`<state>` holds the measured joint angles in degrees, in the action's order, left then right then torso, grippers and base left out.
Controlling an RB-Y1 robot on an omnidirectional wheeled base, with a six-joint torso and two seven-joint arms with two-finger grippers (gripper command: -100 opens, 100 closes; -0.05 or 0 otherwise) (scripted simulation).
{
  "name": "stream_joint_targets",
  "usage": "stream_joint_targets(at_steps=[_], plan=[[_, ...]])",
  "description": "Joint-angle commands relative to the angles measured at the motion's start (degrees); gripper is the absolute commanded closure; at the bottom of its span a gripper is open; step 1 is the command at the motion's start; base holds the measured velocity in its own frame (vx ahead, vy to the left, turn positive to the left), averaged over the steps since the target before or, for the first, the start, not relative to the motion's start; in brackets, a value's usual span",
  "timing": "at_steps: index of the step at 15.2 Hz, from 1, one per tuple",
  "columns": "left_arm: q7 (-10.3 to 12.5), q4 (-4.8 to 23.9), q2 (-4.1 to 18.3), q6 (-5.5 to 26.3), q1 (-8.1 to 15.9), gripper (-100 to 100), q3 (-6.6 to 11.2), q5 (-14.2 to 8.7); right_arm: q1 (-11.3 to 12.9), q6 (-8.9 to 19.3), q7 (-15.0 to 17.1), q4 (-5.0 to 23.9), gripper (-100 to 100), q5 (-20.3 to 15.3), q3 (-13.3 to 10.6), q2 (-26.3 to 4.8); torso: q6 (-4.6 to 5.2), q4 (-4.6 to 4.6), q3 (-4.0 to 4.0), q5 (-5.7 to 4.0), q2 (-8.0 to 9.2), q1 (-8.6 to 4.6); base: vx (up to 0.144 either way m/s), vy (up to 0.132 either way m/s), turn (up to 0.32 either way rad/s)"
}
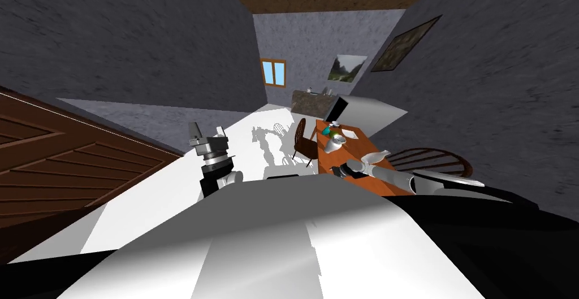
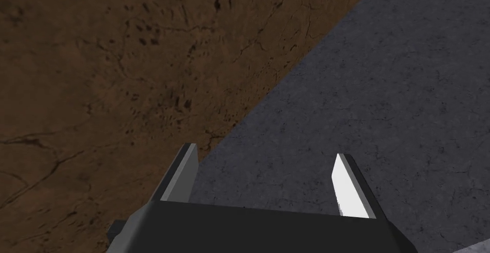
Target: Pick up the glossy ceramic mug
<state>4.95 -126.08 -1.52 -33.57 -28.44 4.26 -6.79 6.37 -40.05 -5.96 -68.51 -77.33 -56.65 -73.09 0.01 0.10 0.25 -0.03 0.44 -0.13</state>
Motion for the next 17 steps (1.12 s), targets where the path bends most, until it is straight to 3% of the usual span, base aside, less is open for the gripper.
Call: stream_joint_targets(at_steps=[1,2,5,6,9,10,12,13,14,16,17], plan=[[0.0,0.0,0.0,0.0,0.0,0,0.0,0.0,-2.07,0.18,-0.18,0.31,-100,0.59,0.44,0.02,0.0,0.0,0.0,0.0,0.0,0.0,-0.048,-0.006,0.065],[0.0,0.0,0.0,0.0,-0.01,0,0.01,0.0,-3.8,1.51,-1.1,1.65,-100,3.11,3.09,-0.42,0.05,-0.02,-0.05,-0.01,-0.1,-0.02,-0.087,0.015,0.351],[0.0,0.0,0.0,0.0,0.0,0,0.0,0.0,-6.63,1.51,-1.1,1.65,-100,3.68,3.14,-0.42,0.01,-0.02,-0.03,-0.01,-0.04,0.04,-0.086,0.005,0.318],[0.0,0.0,0.0,0.0,-0.02,0,0.01,0.0,-8.41,2.84,-2.01,3.0,-100,6.03,5.71,-0.85,0.08,-0.04,-0.07,-0.04,-0.11,-0.01,-0.087,0.016,0.317],[0.0,0.0,0.0,0.0,0.0,0,0.0,0.0,-11.19,2.84,-2.01,3.0,-100,6.77,5.85,-0.85,0.02,-0.03,-0.03,-0.02,-0.04,0.04,-0.083,0.013,0.304],[0.0,0.0,0.0,0.0,-0.02,0,0.01,0.0,-13.05,4.18,-2.93,4.34,-100,9.36,8.54,-1.29,0.08,-0.04,-0.07,-0.03,-0.1,-0.01,-0.087,0.016,0.329],[0.0,0.0,0.0,0.0,0.01,0,0.0,0.0,-15.6,4.18,-2.93,4.34,-100,9.86,8.56,-1.29,-0.05,-0.02,-0.01,-0.02,0.01,0.02,-0.107,0.014,0.426],[0.0,0.0,0.0,0.0,0.0,0,0.0,0.0,-15.75,4.18,-2.93,4.34,-100,9.86,8.56,-1.29,0.02,-0.02,-0.01,-0.03,0.0,-0.01,-0.046,0.005,0.097],[0.0,0.0,0.01,0.0,-0.01,0,0.01,0.0,-17.81,5.51,-3.84,5.68,-100,12.52,11.27,-1.72,0.07,-0.04,-0.06,-0.04,-0.09,-0.04,-0.068,0.033,0.304],[0.0,0.0,0.0,0.0,0.01,0,0.0,0.0,-20.3,5.51,-3.84,5.68,-100,12.94,11.27,-1.72,-0.06,-0.03,-0.05,-0.01,-0.07,0.05,-0.088,0.026,0.453],[0.0,0.0,0.0,0.0,0.0,0,0.0,0.0,-20.3,5.51,-3.84,5.68,-100,12.94,11.27,-1.72,0.0,-0.04,-0.05,-0.02,-0.07,0.0,-0.05,0.004,0.096]])
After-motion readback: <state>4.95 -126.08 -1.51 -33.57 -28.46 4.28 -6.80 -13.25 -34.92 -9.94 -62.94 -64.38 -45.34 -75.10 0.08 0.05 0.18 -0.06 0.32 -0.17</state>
